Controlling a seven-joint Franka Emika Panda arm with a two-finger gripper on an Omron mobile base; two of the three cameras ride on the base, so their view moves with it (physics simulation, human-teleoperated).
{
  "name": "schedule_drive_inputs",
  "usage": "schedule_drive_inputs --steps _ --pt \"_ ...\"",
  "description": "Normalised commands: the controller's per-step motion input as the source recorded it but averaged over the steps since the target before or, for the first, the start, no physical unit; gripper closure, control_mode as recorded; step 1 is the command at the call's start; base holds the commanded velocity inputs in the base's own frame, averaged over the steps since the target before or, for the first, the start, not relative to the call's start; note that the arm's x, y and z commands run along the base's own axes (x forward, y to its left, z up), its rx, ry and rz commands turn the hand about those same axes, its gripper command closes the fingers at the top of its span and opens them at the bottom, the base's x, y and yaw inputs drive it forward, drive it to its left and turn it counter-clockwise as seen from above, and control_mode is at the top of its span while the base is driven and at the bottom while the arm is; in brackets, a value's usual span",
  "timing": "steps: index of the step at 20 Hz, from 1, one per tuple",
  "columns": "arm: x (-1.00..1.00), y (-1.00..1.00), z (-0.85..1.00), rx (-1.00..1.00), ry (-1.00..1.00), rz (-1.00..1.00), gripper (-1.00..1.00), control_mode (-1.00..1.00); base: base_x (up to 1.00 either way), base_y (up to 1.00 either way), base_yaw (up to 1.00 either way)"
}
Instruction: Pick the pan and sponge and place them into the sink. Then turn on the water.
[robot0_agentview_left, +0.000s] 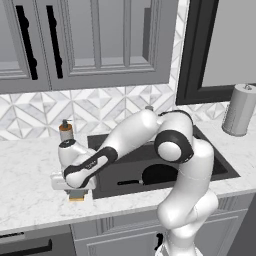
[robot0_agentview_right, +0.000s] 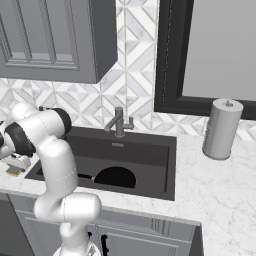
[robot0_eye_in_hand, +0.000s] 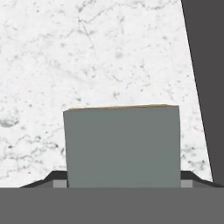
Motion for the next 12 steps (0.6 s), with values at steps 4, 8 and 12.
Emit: schedule_drive_inputs --steps 4,8,12 --pt "0.0 0.0 -0.12 0.0 0.0 0.0 1.0 -1.0 0.0 0.0 0.0" --pt "0.0 0.0 -0.01 0.0 0.0 0.0 1.0 -1.0 0.0 0.0 0.0" --pt "0.0 -0.06 0.0 0.0 0.0 0.0 1.0 -1.0 0.0 0.0 0.0"
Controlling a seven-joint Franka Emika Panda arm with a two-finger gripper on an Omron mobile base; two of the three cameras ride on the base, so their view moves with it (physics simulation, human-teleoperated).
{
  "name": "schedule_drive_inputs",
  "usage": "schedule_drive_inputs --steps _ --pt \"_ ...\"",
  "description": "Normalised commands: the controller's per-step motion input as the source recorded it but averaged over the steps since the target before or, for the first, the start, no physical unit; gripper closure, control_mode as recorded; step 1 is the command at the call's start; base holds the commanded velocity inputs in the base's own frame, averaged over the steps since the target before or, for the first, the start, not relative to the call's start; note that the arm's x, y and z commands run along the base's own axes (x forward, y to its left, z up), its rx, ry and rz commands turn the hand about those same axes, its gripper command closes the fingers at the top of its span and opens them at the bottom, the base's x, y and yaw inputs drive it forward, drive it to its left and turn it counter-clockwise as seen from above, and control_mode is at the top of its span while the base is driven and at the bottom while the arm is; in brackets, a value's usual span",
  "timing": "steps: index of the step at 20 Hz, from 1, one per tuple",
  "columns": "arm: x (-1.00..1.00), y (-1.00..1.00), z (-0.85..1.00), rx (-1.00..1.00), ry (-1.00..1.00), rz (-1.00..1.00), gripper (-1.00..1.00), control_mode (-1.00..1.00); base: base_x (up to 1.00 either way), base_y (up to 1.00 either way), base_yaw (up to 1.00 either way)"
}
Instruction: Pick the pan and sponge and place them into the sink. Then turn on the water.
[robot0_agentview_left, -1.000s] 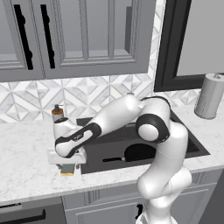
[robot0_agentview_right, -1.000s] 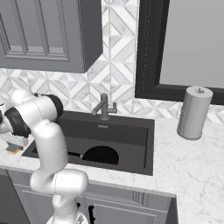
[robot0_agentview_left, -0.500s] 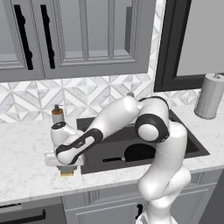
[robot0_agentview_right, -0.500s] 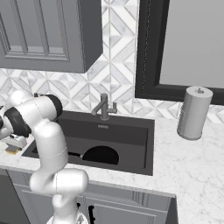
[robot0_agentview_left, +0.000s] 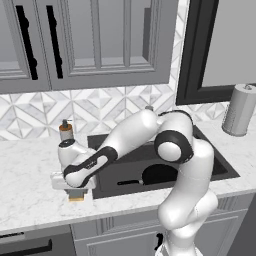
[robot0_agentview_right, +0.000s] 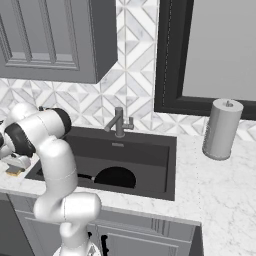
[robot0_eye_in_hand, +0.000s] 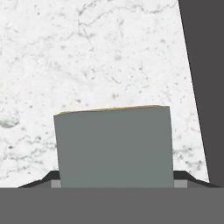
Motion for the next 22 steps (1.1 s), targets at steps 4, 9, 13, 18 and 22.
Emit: schedule_drive_inputs --steps 4,9,13,18,22 --pt "-0.02 -0.72 0.26 0.09 -0.17 0.01 1.0 -1.0 0.0 0.0 0.0" --pt "0.0 -0.91 0.52 0.01 -0.06 0.0 1.0 -1.0 0.0 0.0 0.0" --pt "0.24 -1.0 0.26 0.02 0.03 -0.03 1.0 -1.0 0.0 0.0 0.0" --pt "0.39 -1.0 0.06 0.0 0.13 -0.07 1.0 -1.0 0.0 0.0 0.0" --pt "0.32 -0.75 0.0 0.04 0.09 -0.05 1.0 -1.0 0.0 0.0 0.0"
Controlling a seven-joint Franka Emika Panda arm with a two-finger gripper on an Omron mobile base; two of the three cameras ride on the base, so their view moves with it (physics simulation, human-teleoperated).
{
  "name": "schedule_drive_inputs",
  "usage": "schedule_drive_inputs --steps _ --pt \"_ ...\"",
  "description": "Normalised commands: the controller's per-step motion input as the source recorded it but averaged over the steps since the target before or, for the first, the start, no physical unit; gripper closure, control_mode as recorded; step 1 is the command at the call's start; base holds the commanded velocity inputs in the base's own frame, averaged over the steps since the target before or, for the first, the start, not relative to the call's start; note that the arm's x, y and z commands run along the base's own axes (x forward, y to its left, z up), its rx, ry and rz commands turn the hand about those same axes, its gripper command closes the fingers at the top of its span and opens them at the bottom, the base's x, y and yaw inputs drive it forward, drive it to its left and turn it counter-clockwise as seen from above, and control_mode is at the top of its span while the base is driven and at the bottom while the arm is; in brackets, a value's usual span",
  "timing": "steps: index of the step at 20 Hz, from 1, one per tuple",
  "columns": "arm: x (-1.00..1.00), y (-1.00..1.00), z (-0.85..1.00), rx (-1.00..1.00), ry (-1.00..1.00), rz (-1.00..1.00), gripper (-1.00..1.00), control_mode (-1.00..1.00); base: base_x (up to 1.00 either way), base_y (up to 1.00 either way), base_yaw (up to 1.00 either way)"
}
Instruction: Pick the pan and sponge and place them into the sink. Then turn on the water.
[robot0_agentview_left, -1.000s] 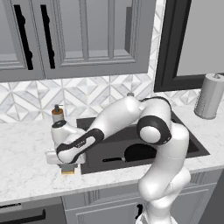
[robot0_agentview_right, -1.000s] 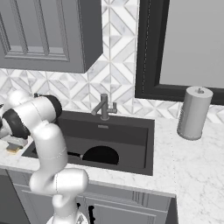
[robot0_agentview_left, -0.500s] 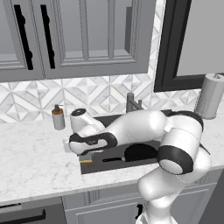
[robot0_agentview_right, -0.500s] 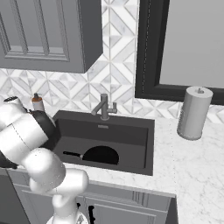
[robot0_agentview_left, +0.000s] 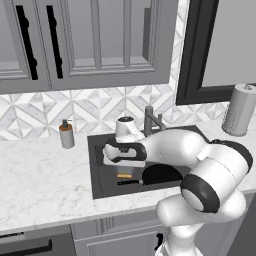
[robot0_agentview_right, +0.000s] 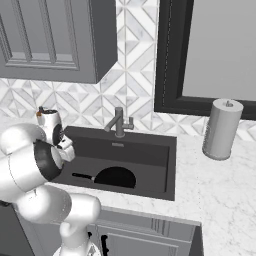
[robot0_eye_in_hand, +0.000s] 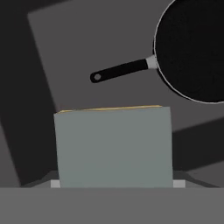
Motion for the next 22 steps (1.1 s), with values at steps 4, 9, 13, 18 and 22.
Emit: schedule_drive_inputs --steps 4,9,13,18,22 --pt "0.16 -0.09 0.0 0.01 0.04 -0.04 1.0 -1.0 0.0 0.0 0.0" --pt "0.11 -0.04 0.0 0.0 0.01 -0.02 1.0 -1.0 0.0 0.0 0.0" --pt "0.4 -0.4 -0.09 0.0 0.07 -0.23 1.0 -1.0 0.0 0.0 0.0" --pt "0.6 -0.43 -0.22 0.0 0.1 -0.46 1.0 -1.0 0.0 0.0 0.0" --pt "0.44 -0.26 -0.29 0.0 0.06 -0.41 1.0 -1.0 0.0 0.0 0.0"
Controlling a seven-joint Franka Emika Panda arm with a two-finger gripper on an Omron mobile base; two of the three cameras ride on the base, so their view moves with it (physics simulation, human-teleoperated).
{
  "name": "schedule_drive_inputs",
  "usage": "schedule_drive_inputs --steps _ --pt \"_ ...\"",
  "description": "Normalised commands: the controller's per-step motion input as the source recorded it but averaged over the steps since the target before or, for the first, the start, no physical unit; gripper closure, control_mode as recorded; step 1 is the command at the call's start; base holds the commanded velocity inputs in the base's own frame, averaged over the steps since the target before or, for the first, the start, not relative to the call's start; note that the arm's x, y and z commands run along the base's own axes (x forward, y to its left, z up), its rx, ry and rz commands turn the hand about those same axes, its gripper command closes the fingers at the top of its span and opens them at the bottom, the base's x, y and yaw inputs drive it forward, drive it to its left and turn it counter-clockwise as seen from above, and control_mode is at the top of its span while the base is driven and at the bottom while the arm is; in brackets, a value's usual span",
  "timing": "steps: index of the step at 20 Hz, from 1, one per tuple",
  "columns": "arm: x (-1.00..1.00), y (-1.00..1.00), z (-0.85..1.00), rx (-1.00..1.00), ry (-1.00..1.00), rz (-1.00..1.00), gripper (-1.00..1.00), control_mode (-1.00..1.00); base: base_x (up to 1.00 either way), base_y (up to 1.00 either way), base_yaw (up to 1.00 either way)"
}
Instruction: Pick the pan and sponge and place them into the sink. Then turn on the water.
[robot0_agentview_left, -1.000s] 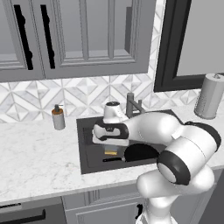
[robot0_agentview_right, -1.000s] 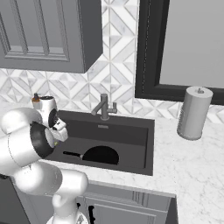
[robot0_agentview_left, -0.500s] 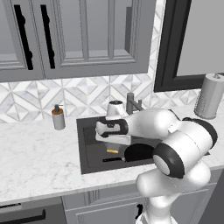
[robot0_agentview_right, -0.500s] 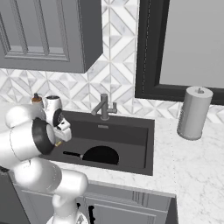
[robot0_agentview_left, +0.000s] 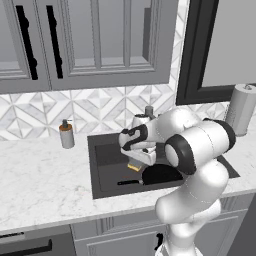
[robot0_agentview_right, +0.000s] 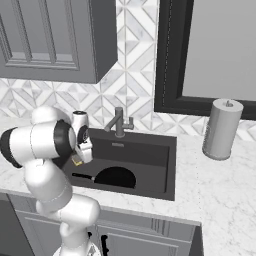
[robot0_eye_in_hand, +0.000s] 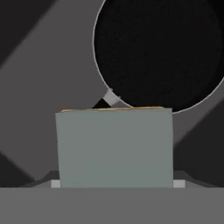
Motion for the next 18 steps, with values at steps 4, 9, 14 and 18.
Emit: schedule_drive_inputs --steps 4,9,14,18 --pt "0.02 0.0 -0.36 0.0 0.0 -0.19 1.0 -1.0 0.0 0.0 0.0" --pt "0.0 0.0 -0.33 0.0 0.0 -0.11 1.0 -1.0 0.0 0.0 0.0" --pt "0.04 0.0 -0.41 0.0 0.0 -0.07 1.0 -1.0 0.0 0.0 0.0" --pt "0.1 0.0 -0.46 -0.01 0.0 -0.05 1.0 -1.0 0.0 0.0 0.0"
